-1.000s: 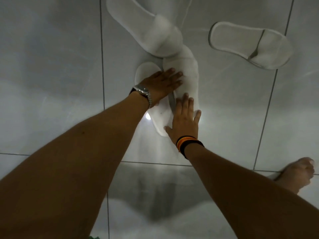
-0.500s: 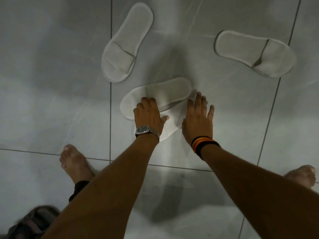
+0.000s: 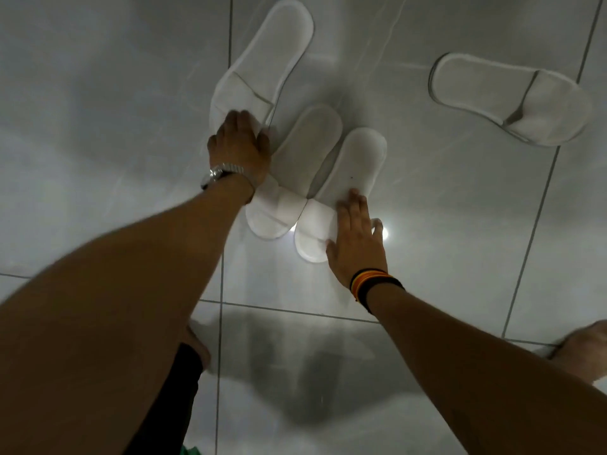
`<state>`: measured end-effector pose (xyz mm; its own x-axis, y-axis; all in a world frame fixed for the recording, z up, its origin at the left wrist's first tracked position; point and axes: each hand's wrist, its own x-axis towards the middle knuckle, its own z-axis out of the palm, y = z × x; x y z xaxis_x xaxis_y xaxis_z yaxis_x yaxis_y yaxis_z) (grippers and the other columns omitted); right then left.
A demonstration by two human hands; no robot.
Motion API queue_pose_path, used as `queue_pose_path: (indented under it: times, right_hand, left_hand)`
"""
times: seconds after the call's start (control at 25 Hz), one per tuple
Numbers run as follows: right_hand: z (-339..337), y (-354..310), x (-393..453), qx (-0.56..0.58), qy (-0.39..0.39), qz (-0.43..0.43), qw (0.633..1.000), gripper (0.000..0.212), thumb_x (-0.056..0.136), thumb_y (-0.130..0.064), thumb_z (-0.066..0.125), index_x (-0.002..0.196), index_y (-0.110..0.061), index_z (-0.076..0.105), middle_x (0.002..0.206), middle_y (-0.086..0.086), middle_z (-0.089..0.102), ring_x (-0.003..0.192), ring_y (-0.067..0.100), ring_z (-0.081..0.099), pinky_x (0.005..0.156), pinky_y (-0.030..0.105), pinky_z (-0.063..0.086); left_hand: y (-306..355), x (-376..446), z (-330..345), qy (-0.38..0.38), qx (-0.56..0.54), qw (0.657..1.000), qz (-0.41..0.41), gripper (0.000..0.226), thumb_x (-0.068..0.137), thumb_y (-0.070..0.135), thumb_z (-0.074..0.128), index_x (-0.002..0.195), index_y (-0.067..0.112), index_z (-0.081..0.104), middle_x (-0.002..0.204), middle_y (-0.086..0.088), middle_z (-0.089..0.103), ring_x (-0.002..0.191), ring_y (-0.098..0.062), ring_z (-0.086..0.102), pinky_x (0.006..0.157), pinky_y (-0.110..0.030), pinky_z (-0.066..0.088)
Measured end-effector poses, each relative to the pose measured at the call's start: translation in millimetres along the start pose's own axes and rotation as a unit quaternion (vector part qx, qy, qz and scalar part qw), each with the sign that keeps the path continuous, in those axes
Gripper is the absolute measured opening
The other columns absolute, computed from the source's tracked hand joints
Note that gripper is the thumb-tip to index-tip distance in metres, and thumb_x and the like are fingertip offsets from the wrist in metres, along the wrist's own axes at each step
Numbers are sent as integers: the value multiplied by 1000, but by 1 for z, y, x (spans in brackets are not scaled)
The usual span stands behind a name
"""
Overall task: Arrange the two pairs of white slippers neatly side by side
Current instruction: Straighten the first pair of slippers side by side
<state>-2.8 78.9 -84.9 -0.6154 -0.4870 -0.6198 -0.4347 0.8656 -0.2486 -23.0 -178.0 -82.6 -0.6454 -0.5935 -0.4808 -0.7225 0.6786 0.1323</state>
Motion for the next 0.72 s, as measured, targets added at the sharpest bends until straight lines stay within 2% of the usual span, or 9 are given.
queue_pose_path:
  times: [0.08,0.28,0.48,0.56,0.72]
  right_hand:
    - [-6,6,4,-11,0,-18,1000,73,91,-31,58,153,-11,25,168,13,3,155,29,6,117,58,26]
    - [-7,12,7,-11,5,-28,1000,73,91,-33,57,153,-12,25,167,13,6,154,29,9,116,58,27]
    - [-4,12,8,-2,17,-32,999,74,89,-33,61,152,-14,28,167,13,9,154,29,11,118,59,24]
    - [-9,11,9,-12,13,-34,999,74,90,-33,60,153,-13,27,167,13,10,154,30,11,119,58,23]
    - [-21,9,13,-53,-22,-64,996,78,92,-32,56,156,-9,19,167,14,8,154,31,9,120,58,18]
  left_hand:
    - [12,23,-13,-54,-14,998,5,62,104,40,36,156,10,24,166,-12,17,149,-32,26,121,-45,26]
    - [95,49,-22,-91,-18,991,99,65,105,46,29,159,13,14,168,-7,4,154,-26,12,125,-40,16]
    - [162,55,-22,-127,-18,966,223,61,106,41,30,159,17,15,168,-3,5,154,-21,11,125,-39,16]
    - [157,40,-15,-100,-18,961,258,59,106,33,34,159,15,15,168,-6,7,154,-22,11,124,-40,19]
    - [65,-9,1,-96,11,972,215,71,97,4,46,159,15,13,168,-6,5,154,-25,13,123,-42,25]
